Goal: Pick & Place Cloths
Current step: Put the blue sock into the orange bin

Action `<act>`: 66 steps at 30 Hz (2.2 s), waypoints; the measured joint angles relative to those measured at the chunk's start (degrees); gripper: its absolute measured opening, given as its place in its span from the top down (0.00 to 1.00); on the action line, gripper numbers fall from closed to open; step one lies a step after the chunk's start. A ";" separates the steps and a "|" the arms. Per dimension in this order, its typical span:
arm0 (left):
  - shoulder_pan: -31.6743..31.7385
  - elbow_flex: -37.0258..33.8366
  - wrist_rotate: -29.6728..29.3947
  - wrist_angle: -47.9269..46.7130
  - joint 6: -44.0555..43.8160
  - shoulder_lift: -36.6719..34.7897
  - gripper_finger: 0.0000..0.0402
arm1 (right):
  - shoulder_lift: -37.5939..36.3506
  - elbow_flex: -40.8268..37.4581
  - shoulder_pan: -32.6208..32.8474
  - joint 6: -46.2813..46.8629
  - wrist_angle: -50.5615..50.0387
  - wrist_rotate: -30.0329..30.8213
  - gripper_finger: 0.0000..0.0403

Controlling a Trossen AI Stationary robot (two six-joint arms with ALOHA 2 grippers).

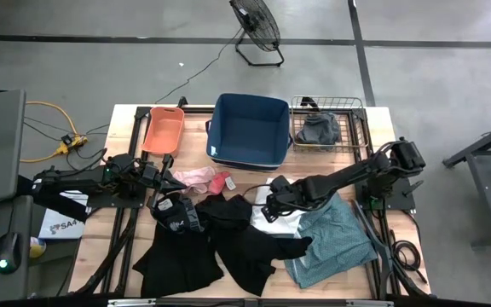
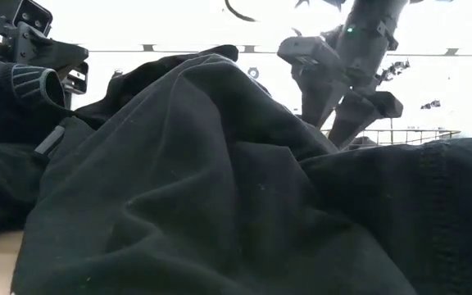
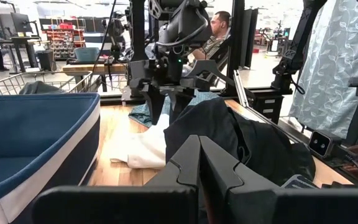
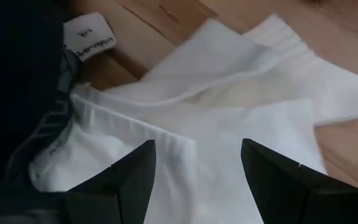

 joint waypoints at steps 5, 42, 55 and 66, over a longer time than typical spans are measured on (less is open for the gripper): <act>-0.01 0.00 0.00 0.00 0.00 0.02 1.00 | 0.00 -5.36 -0.71 3.56 5.91 -0.12 0.43; 0.00 0.00 0.01 0.00 0.00 0.00 1.00 | -0.02 -12.73 -3.59 3.82 14.43 -1.43 0.90; 0.01 0.00 0.01 0.00 0.00 0.00 1.00 | -6.37 -12.93 -1.96 2.50 14.46 2.81 0.99; -0.01 0.00 0.00 -0.01 0.00 0.00 1.00 | -22.07 -12.86 3.71 -5.90 14.71 15.32 0.99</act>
